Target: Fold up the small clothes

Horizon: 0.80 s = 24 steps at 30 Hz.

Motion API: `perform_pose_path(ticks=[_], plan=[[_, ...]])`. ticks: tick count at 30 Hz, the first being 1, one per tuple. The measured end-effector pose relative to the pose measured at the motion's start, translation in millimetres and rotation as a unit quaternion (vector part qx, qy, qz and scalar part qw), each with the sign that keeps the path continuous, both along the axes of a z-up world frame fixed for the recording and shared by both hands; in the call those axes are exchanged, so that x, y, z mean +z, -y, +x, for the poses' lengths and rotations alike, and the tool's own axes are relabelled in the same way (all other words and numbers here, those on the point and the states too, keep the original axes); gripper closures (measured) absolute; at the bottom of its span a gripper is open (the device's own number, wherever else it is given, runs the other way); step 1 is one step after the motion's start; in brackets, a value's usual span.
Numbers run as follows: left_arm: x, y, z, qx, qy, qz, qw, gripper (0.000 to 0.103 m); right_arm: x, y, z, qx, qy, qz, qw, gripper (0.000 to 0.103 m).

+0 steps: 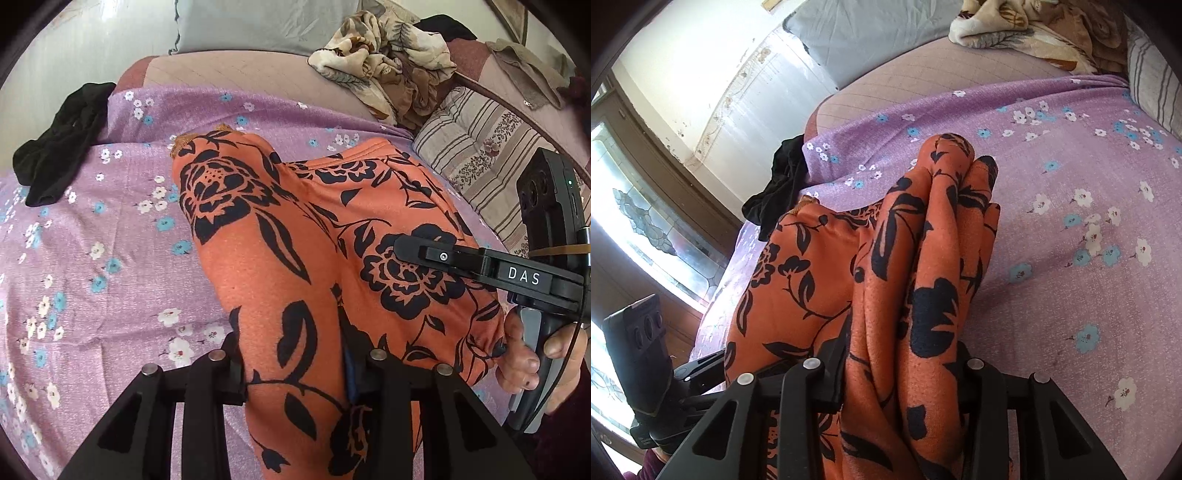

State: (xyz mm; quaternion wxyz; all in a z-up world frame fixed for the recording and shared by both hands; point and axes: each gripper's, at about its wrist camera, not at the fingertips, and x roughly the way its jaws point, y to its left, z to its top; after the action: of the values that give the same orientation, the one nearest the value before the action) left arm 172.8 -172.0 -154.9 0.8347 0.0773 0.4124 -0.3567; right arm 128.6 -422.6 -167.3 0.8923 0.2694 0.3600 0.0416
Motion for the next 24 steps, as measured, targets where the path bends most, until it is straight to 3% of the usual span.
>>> perform_pose_path(ticks=[10,24], plan=[[24.8,-43.3,-30.8,0.046,0.047,0.008,0.9978,0.064,13.2,-35.9,-15.1,0.014,0.029,0.03,0.999,0.063],[11.7,-88.8,-42.9,0.092,0.023,0.006,0.9954,0.064,4.9,-86.9,-15.1,0.048,0.016,0.034,0.998,0.063]])
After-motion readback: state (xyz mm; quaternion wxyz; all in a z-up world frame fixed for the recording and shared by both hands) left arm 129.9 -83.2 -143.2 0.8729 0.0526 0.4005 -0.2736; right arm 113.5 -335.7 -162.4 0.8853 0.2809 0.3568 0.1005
